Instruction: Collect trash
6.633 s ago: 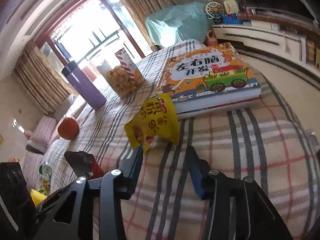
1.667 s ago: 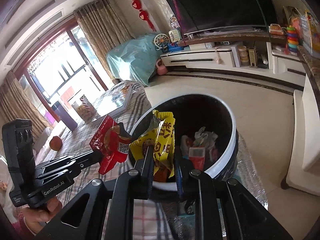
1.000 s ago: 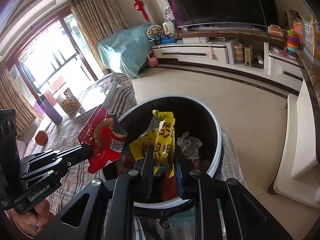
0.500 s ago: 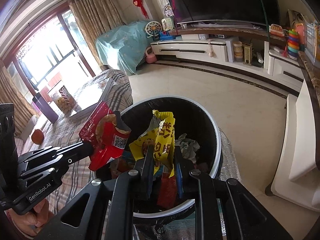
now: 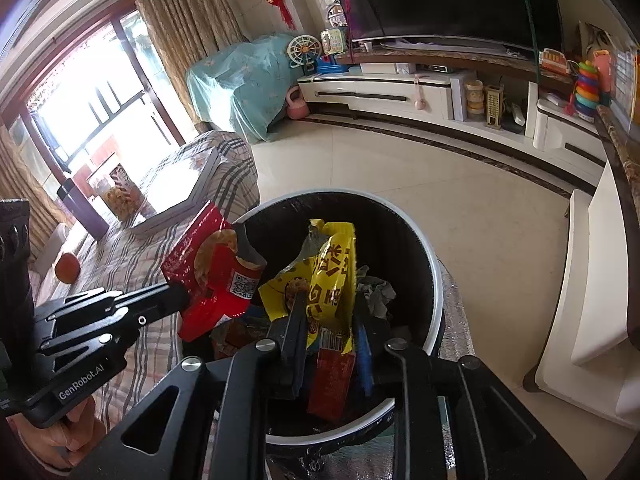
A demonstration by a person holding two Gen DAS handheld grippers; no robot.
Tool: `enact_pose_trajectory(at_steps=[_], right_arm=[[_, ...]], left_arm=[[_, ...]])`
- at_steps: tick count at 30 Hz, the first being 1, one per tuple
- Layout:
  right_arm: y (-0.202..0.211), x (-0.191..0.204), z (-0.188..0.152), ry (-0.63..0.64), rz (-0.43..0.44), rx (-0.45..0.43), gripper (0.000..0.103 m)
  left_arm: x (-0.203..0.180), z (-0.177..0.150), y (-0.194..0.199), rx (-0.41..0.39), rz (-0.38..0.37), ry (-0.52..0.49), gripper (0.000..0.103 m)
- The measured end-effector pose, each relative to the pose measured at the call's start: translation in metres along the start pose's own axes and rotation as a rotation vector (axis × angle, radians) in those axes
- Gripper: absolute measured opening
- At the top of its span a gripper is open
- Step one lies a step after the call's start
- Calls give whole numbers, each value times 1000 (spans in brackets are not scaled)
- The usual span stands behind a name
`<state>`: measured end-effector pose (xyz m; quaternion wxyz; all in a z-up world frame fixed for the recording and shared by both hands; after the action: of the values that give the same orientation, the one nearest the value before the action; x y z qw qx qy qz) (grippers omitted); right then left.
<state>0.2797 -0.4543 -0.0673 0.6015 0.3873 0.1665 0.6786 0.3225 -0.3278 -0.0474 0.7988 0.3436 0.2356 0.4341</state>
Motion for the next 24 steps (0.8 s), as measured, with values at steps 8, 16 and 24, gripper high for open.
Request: enact_pose_trajectory(at_steps=[8,16,24], right_arm=[[16,1,4,-14,1,-35,45],[26,6,-15,-43,6,-69,62],[56,34,-56,-43,-8,-176,86]], left_arm=[[9,-10,13,-17,5,26,48],[40,-47,51,-88,10,137,69],[54,-94,97,-176,58,185,80]])
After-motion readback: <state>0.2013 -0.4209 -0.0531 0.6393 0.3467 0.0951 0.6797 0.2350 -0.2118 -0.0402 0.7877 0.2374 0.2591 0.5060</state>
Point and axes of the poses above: each gripper's, at about its wrist camera, not at the fingertips, and y roughly against the way its jaws point, x to its left, z to its top, the point moved 2 cm from there along -y, roughly the way its jaws point, and after that the axes turned 4 degrees about z, right-handed, at the moved point
